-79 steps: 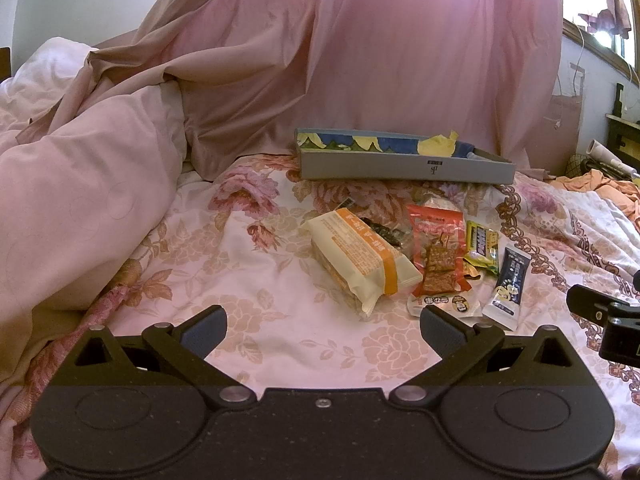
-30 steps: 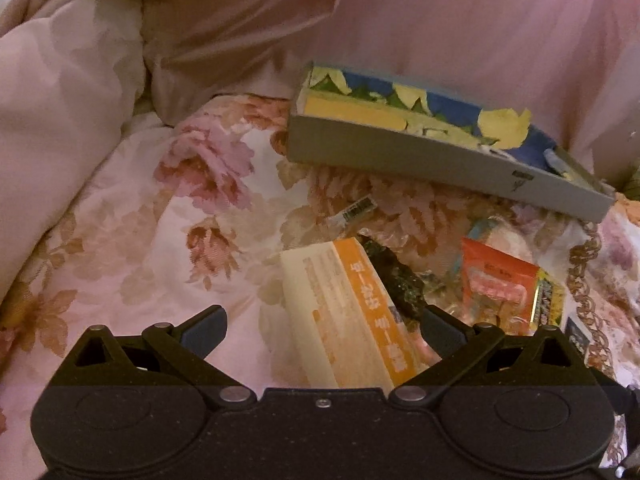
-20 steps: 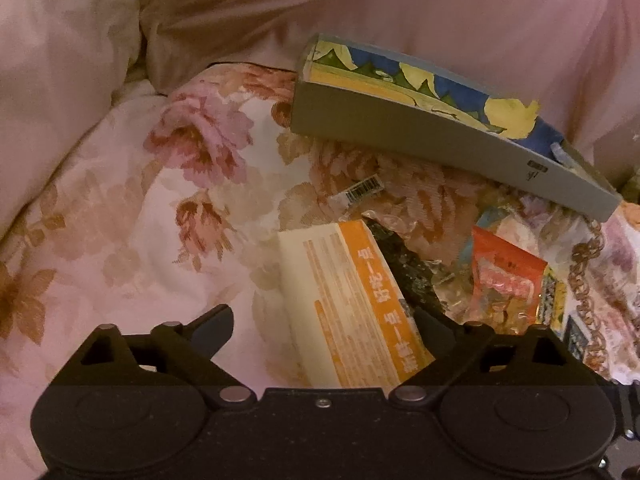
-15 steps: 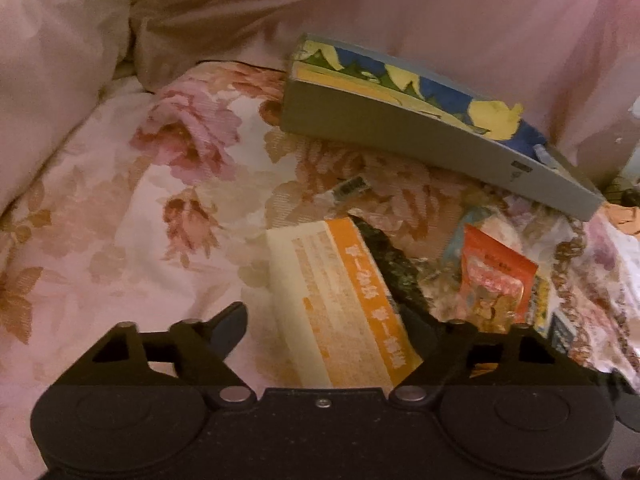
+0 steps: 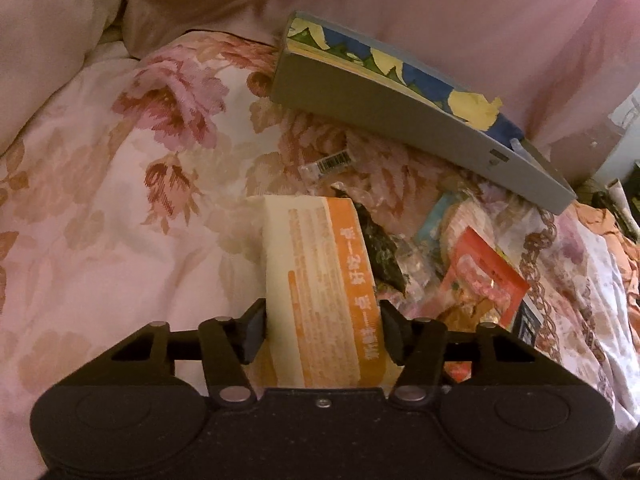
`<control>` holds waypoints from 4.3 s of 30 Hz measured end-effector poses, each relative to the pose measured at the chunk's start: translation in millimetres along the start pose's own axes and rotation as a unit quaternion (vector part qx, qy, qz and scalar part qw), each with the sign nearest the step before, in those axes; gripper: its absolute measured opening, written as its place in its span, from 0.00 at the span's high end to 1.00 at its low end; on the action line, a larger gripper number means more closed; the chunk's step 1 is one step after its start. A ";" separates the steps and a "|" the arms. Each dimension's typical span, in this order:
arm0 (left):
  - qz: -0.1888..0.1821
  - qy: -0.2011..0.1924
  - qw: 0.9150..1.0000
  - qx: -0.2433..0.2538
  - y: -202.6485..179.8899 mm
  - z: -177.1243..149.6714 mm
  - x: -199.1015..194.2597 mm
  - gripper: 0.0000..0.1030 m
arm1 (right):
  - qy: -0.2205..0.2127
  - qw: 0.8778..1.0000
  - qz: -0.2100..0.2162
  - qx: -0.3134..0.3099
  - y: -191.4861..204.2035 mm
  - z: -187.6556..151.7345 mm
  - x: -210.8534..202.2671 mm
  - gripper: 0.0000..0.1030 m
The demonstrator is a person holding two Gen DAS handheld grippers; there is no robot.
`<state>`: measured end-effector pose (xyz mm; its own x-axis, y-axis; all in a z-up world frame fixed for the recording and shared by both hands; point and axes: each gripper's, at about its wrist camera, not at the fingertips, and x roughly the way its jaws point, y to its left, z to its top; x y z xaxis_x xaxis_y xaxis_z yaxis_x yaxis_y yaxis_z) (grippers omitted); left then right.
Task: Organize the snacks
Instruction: 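Close the right tool on the red spicy-strip packet and lift it, then carry the bread package and red packet over the gray tray with both tools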
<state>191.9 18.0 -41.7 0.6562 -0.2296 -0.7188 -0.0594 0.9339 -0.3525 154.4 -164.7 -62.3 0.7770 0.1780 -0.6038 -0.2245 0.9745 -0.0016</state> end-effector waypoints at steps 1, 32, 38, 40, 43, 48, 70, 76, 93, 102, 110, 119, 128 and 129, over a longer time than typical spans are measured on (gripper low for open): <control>-0.002 0.001 1.000 0.001 1.0 -1.5 -2.2 0.45 | 0.001 1.000 0.001 0.000 -0.8 -0.4 -2.3 0.31; -0.024 0.017 0.997 0.065 6.4 -13.5 -14.2 0.43 | 0.013 0.962 0.192 0.194 -59.1 0.2 10.4 0.69; -0.009 0.014 0.997 0.070 2.9 -14.9 -20.6 0.48 | -0.021 0.969 0.207 0.135 -40.4 6.7 -9.8 0.78; -0.013 0.012 0.998 0.065 5.0 -14.7 -20.5 0.48 | -0.013 0.968 0.214 0.131 -37.2 8.0 -5.5 0.74; -0.016 0.011 0.998 0.063 6.7 -15.0 -19.4 0.48 | 0.013 0.960 0.231 0.158 -39.6 1.8 8.4 0.67; -0.015 0.010 0.998 0.067 5.6 -14.7 -19.2 0.48 | 0.030 0.952 0.241 0.189 -41.8 -4.1 15.8 0.74; -0.029 -0.001 0.999 0.026 -2.1 -44.6 -65.1 0.50 | -0.039 0.967 0.176 0.178 -50.5 2.7 -58.1 0.85; -0.033 -0.018 0.999 0.019 -4.1 -40.8 -81.0 0.50 | -0.063 0.968 0.176 0.167 -49.4 7.7 -68.3 0.85; -0.043 -0.110 0.993 0.009 -27.2 64.7 -94.1 0.50 | -0.111 0.959 0.197 0.172 -74.7 85.5 -47.1 0.85; -0.056 -0.135 0.989 0.010 -37.7 145.0 -51.8 0.50 | -0.138 0.950 0.213 0.181 -87.0 171.8 22.5 0.85; -0.037 -0.125 0.991 0.004 -36.0 184.8 -2.9 0.50 | -0.104 0.948 0.209 0.215 -94.5 177.4 90.3 0.85; -0.015 -0.096 0.995 0.019 -41.8 185.5 35.3 0.50 | -0.082 0.970 0.158 0.165 -94.1 173.7 106.9 0.82; -0.009 -0.103 0.994 0.031 -50.7 179.3 42.0 0.41 | -0.067 0.989 0.074 0.112 -95.1 169.3 100.2 0.47; -0.009 -0.106 0.994 0.035 -53.3 179.0 39.5 0.36 | -0.066 0.990 0.066 0.107 -94.7 170.2 99.0 0.40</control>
<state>355.7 8.2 56.0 0.8008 -0.1911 -0.5677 0.0016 0.9484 -0.3171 352.7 -216.1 13.8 0.8230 0.3080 -0.4773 -0.2103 0.9457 0.2477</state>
